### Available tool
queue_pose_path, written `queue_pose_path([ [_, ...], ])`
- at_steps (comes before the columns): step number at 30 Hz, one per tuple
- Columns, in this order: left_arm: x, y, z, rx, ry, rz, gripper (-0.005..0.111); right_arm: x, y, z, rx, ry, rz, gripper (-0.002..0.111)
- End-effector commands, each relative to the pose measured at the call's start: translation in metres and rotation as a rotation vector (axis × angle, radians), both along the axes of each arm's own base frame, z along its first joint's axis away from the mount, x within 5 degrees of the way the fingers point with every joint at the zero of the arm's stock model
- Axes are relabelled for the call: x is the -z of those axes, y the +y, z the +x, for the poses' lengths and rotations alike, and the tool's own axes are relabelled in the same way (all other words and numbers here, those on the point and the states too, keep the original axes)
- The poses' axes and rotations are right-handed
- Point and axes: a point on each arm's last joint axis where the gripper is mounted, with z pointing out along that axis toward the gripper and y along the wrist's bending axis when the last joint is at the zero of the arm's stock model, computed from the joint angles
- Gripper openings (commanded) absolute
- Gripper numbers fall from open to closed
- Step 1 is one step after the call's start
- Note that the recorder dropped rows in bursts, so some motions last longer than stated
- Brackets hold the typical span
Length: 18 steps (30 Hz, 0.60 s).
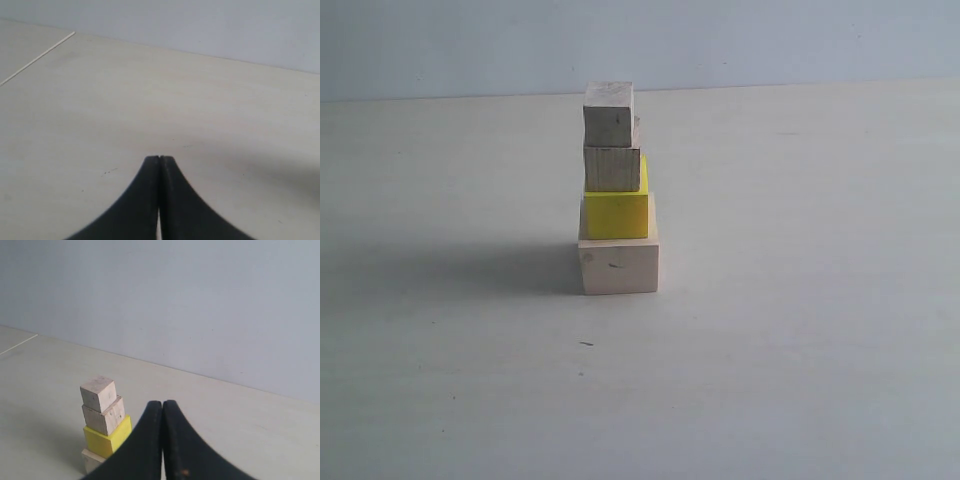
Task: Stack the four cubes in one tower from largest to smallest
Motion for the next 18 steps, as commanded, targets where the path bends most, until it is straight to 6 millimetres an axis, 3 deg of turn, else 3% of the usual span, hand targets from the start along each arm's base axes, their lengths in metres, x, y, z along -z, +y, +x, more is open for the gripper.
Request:
queue_pose_path([
  [1,-0.0009,-0.0036,0.0001,0.056,-0.019,0.044,0.0,0.0007,-0.0005,-0.0007,0.002,-0.007,-0.001,0.0],
  [18,0.0001,-0.0074,-0.004,0.126,-0.025,0.081,0.0,0.0007,-0.0005,-0.0007,0.003,-0.007,-0.001,0.0],
])
